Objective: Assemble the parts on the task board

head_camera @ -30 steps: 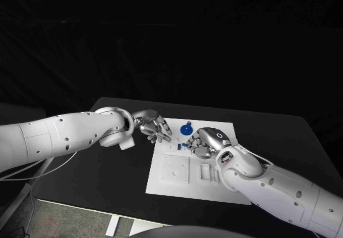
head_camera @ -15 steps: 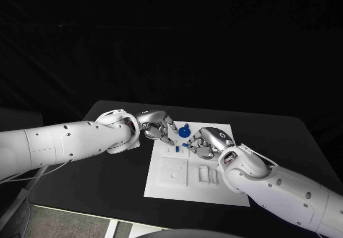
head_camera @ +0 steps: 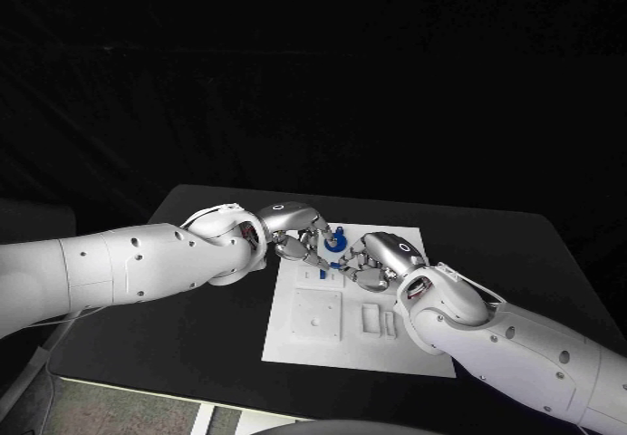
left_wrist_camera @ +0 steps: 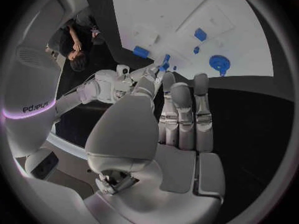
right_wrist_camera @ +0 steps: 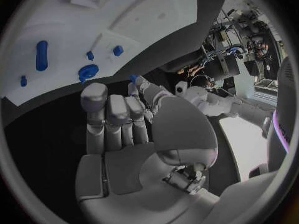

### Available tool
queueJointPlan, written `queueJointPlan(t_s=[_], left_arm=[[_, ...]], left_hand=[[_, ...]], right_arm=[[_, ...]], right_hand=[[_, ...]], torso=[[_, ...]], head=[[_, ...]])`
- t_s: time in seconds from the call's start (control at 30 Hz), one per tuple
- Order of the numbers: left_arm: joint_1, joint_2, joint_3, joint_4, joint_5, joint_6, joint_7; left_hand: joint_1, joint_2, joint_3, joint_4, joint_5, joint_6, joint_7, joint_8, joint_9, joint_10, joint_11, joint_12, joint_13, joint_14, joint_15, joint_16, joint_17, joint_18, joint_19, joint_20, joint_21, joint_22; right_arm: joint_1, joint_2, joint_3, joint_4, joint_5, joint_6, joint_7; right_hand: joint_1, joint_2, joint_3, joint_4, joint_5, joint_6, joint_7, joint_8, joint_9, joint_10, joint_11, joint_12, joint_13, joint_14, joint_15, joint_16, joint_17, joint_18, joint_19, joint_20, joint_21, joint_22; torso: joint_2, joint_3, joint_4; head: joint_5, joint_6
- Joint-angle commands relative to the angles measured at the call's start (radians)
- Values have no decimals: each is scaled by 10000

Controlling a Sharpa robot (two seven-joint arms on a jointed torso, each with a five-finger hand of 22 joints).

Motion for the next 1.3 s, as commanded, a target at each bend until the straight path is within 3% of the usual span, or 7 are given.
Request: queueJointPlan(t_s=[0.03,0.2,0.7,0.87,1.03,1.3], left_arm=[[-20,73,4,26,-636,421,-366],[-28,155,5,2,-818,690,-611],[-76,345,7,-188,-923,963,-876],[-90,382,8,-209,-924,1089,-869],[-96,406,8,-216,-907,1168,-814],[-100,419,9,-215,-835,1201,-729]], left_hand=[[-9,85,-40,25,0,75,-6,-80,4,201,56,-54,19,20,13,-35,19,-11,25,47,10,192],[-133,-141,12,237,6,118,18,-166,7,215,96,-18,62,27,38,-41,54,11,25,68,34,192],[-223,55,67,412,120,216,32,-210,7,201,110,11,100,40,47,-21,91,28,29,77,67,192],[-256,346,-90,359,146,586,-9,-299,7,188,94,61,152,38,40,-7,116,30,14,78,104,193],[-250,704,-343,320,165,1019,-59,-755,15,155,65,118,211,33,21,9,131,11,-14,61,151,193],[-161,1083,-403,435,240,1287,-128,-842,33,149,34,147,240,40,2,30,141,4,-23,47,180,192]], right_arm=[[3,-14,10,42,12,69,67],[3,-19,12,86,13,64,64],[3,-65,14,209,9,85,45],[3,-67,14,227,8,90,41],[3,-60,15,231,7,104,43],[3,-50,15,231,-1,111,41]], right_hand=[[81,18,1,29,-48,53,-13,33,12,64,-18,-33,8,32,-35,-69,8,-183,47,-93,51,886],[83,16,4,30,-47,53,-13,33,12,66,-18,-34,12,33,-36,-70,9,-183,47,-93,52,886],[98,-4,31,46,-46,62,-11,35,14,86,-18,-28,63,40,-36,-73,32,-185,52,-93,83,893],[98,-4,31,46,-46,62,-11,35,14,86,-18,-28,63,40,-36,-73,32,-185,52,-93,83,893],[103,-9,34,53,-46,59,-11,33,14,93,-19,-21,83,40,-35,-75,37,-183,50,-92,78,892],[103,-9,34,53,-46,59,-11,33,14,93,-19,-21,83,40,-35,-75,37,-183,50,-92,78,892]], torso=[[0,-9,14],[2,-11,5],[-1,-4,11],[0,-4,10],[1,-9,11],[-1,-11,14]], head=[[-8,5],[-7,-1],[-52,-21],[-54,-29],[-74,-36],[-86,-41]])
